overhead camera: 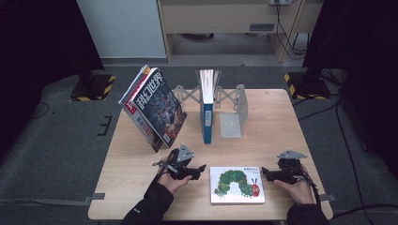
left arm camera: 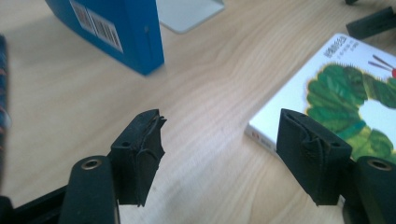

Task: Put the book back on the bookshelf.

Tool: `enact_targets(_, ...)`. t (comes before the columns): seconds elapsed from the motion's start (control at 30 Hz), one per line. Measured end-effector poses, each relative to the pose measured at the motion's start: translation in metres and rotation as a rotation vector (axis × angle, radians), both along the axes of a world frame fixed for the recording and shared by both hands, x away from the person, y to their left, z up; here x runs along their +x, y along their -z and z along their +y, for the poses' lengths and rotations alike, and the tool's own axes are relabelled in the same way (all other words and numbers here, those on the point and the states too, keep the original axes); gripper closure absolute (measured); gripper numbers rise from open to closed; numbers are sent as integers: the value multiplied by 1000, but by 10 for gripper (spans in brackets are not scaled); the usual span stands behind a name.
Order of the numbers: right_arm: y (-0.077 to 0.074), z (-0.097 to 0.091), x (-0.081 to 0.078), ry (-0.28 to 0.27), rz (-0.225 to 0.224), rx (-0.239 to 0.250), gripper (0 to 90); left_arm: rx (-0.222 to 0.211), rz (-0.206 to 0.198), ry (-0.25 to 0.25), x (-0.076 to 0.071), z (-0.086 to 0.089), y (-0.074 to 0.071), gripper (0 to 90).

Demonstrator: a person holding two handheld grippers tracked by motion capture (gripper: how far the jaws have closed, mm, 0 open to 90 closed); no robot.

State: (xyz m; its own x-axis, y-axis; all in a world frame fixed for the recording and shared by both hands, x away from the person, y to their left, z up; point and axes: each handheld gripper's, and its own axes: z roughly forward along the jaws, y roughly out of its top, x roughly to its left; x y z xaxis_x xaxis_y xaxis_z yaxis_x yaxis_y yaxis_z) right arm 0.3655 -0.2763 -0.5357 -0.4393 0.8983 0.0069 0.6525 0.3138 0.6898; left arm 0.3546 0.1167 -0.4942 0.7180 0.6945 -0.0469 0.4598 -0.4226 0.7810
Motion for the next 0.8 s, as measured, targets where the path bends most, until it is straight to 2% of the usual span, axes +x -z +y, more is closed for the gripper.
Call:
enact_targets(0.03,-1,1,-1,5,7,-2,85,0,0,0,0,0,0,304)
enact_targets(0.1,-2,1,-1,9,14,-4,102,-4,22,0,-1,3,11,300)
enact_targets(0.2,-5,3,-4,11,19,-25,128,37,49,-5,-2,4,21,289)
enact_targets(0.3,-9,2,-7,30,33,-36,147,53,63,-1,-3,3,28,280)
enact_targets(0.33,-11,2,-10,28,19,-48,159,71,57,5,-4,2,31,270)
enact_targets(0.37,-11,2,-10,28,19,-48,159,71,57,5,-4,2,31,264)
enact_targets(0.47,-15,6,-17,19,23,-29,171,93,57,12,-4,-2,37,248)
enact_targets(0.57,-17,11,-21,16,38,-25,183,96,37,19,-5,-5,39,211)
enact_targets(0.8,-16,13,-31,5,40,-34,216,95,29,27,-6,-8,42,147)
